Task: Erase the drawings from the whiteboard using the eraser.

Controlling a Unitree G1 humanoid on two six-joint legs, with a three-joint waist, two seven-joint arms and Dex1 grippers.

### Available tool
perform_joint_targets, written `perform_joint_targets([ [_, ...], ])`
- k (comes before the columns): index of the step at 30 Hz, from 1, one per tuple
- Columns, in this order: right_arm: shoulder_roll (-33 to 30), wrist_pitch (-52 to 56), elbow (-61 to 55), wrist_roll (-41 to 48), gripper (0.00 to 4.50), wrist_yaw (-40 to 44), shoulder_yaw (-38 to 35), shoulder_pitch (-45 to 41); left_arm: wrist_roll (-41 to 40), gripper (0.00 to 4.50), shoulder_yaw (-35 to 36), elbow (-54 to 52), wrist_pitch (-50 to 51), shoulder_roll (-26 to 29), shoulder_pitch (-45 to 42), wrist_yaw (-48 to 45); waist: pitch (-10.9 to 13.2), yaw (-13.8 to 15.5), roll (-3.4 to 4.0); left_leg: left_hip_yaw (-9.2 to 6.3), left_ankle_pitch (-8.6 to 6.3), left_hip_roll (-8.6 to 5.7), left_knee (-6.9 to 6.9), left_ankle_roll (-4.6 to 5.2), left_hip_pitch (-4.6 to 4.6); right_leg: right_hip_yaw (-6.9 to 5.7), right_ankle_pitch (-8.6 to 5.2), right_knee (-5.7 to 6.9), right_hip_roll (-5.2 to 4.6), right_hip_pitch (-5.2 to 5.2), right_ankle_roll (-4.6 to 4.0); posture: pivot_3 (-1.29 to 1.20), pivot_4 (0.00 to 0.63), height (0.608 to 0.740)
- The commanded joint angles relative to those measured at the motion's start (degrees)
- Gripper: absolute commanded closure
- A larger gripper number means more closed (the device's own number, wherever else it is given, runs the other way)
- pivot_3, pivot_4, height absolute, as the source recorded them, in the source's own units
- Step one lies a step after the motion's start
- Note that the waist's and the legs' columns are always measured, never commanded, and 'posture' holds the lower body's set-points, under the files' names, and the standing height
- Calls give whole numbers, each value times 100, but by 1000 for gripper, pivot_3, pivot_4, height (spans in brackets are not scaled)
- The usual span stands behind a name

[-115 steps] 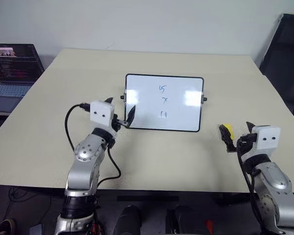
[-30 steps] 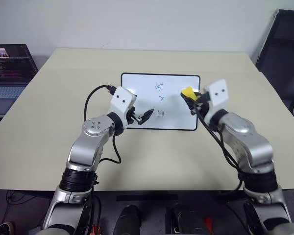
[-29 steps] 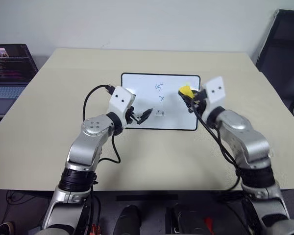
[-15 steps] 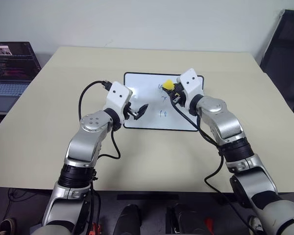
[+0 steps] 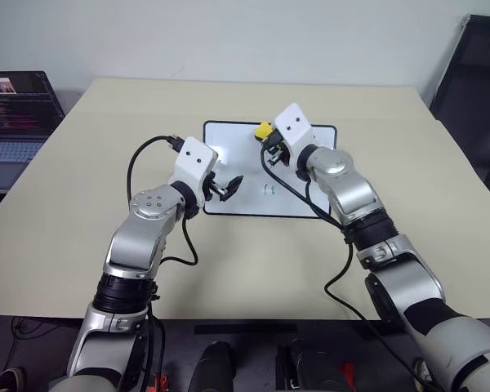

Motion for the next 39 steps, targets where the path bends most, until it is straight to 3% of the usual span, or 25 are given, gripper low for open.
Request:
perform_joint_targets([
  [1, -25, -303, 496, -300, 3444, -60, 68, -363, -50, 0, 184, -154, -22, 142, -177, -49, 0, -1, 0, 0, 0, 0, 0, 0, 0, 0, 0, 0, 0, 0, 0, 0, 150, 740],
  [6, -165, -214, 741, -408, 3451, 118, 57, -371, -86, 0, 169, -55, -91, 252, -215, -215, 0, 7, 0, -3, 0, 0, 3, 0, 1, -2, 0, 10, 0, 0, -1, 0, 150, 740],
  [17, -669, 70, -87, -818, 3451, 878, 492, 296, -66, 0, 147, 100, -310, 248, -183, -347, -1, 7, -1, 2, 1, -4, 11, -1, 23, 5, -1, 48, 0, 4, 0, 0, 150, 740],
  [24, -529, -354, 493, -927, 3452, -160, 135, -265, -54, 0, 69, 146, -423, 235, -175, -471, 0, 4, -1, 10, 13, -4, 12, -5, 45, 14, -2, 73, 3, 8, -1, 0, 150, 740],
  [30, -511, -325, 585, -974, 3452, 122, 275, -179, -41, 0, 50, 114, -440, 213, -131, -485, -1, -17, -1, 12, 15, -3, 8, -5, 44, 16, -2, 71, 3, 7, -2, 0, 150, 740],
  [37, -618, -197, 35, -1123, 3452, 1004, 685, 200, -29, 0, 23, 93, -440, 189, -110, -497, -1, -59, -2, 11, 15, -3, 7, -5, 45, 15, -2, 72, 4, 8, -2, 0, 150, 740],
  [39, -591, -213, -20, -1157, 3452, 835, 632, 220, -29, 0, 4, 89, -435, 180, -112, -495, -1, -79, -2, 11, 15, -3, 8, -5, 47, 15, -2, 73, 4, 8, -1, 0, 150, 740],
])
